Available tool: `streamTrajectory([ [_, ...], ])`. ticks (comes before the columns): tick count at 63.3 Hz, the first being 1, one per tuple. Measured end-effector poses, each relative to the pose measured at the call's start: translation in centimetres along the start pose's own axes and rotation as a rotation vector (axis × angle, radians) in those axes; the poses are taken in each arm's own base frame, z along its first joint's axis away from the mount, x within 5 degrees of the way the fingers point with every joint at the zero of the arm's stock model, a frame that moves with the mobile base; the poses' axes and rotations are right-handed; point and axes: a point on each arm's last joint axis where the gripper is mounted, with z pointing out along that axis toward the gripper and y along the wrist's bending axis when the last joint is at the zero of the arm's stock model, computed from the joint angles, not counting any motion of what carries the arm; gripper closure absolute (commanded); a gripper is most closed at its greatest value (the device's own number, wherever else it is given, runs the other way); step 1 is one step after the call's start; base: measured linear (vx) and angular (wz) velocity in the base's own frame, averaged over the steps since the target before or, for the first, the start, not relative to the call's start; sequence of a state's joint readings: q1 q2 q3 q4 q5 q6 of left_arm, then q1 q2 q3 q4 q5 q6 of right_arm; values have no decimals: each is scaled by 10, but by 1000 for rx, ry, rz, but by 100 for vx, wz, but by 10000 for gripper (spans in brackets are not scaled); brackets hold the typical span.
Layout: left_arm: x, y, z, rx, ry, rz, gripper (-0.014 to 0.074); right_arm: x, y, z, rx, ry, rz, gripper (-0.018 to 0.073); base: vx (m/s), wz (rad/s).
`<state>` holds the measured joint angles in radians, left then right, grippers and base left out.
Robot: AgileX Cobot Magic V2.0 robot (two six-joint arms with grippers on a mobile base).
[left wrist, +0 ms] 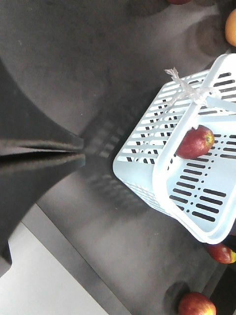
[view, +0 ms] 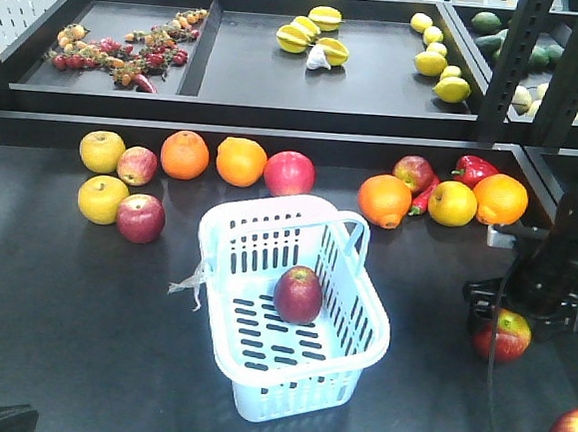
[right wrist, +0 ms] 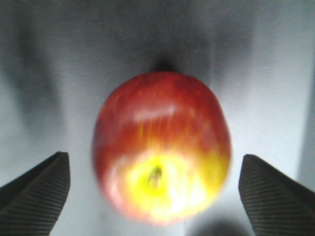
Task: Pick three apples into basket with both arms
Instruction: 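Move the right gripper to a second red apple and grasp it, then lift the second apple and carry it over the basket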
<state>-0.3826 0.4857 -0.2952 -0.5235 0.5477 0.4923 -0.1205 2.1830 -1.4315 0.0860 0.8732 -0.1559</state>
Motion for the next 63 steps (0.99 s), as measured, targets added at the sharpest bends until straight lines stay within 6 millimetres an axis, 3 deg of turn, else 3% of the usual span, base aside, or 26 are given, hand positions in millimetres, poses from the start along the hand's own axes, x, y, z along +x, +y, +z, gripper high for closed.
streamTrajectory([
  [10, 0, 0, 0, 0, 0, 0, 603, -1, 0, 1, 2, -7, 0, 25, 0, 0],
  [25, 0, 0, 0, 0, 0, 0, 603, -2, 0, 1, 2, -10, 1, 285, 0, 0],
  [36, 0, 0, 0, 0, 0, 0, 603, -1, 1, -7, -3, -12, 3, 410, 0, 0],
  [43, 0, 0, 0, 0, 0, 0, 603, -1, 3, -31, -7, -59, 0, 437, 0, 0],
  [63, 0, 0, 0, 0, 0, 0, 603, 26, 18, -143, -36, -210, -56, 435, 0, 0],
])
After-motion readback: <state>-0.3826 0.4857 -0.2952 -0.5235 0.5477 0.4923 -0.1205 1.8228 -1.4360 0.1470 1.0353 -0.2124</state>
